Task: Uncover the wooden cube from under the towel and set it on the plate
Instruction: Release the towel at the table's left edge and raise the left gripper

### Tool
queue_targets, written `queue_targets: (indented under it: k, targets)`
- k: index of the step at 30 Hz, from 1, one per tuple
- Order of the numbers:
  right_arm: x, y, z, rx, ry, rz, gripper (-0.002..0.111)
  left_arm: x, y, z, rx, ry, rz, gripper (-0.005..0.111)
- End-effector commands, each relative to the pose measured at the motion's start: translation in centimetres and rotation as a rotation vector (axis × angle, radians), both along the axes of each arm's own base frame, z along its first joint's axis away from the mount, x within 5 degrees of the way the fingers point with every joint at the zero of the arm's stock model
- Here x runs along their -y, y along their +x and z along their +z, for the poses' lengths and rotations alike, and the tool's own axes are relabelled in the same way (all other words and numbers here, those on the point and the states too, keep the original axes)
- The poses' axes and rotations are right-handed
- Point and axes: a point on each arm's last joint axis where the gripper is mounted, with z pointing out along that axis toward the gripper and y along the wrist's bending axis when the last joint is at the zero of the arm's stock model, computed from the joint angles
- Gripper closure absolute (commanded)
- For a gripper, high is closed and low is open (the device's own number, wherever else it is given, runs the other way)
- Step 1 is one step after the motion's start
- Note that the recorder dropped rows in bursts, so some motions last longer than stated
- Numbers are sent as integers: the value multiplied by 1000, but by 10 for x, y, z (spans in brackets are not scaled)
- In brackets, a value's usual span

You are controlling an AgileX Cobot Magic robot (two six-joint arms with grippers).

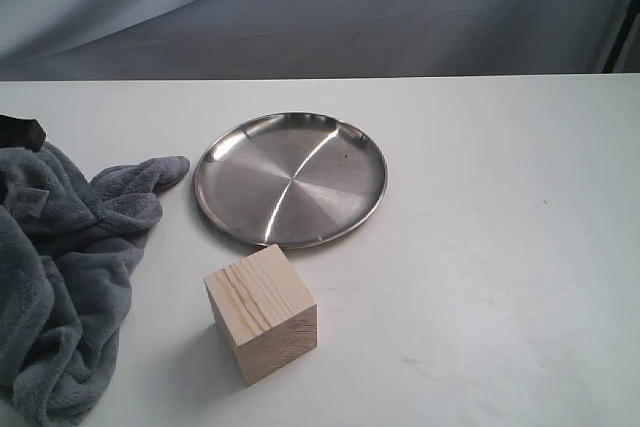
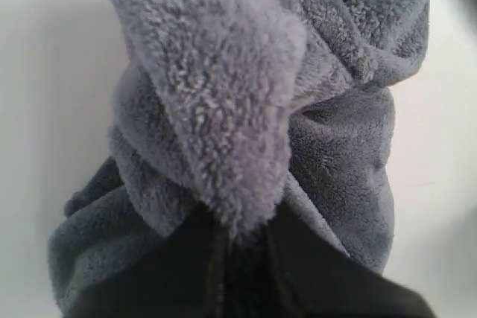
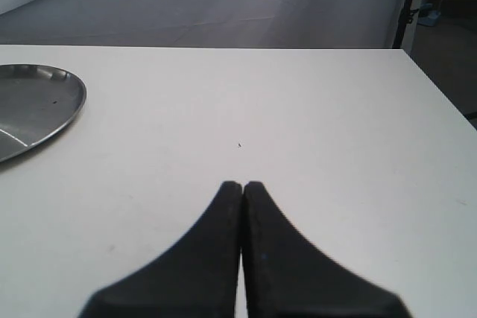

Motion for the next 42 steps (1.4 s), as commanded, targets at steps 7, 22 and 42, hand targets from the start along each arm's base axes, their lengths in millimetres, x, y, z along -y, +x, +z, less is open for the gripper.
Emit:
queue_targets:
  k: [7,22,42]
  targets:
    - [0,0,-1,2,9,-2,108,3,7,-26,-42,-24,-25,70]
    - [0,0,-1,2,9,-2,108,1,10,-33,-64,-3,-39,15]
    - [0,0,-1,2,9,-2,108,0,24,40,176,19,-53,69]
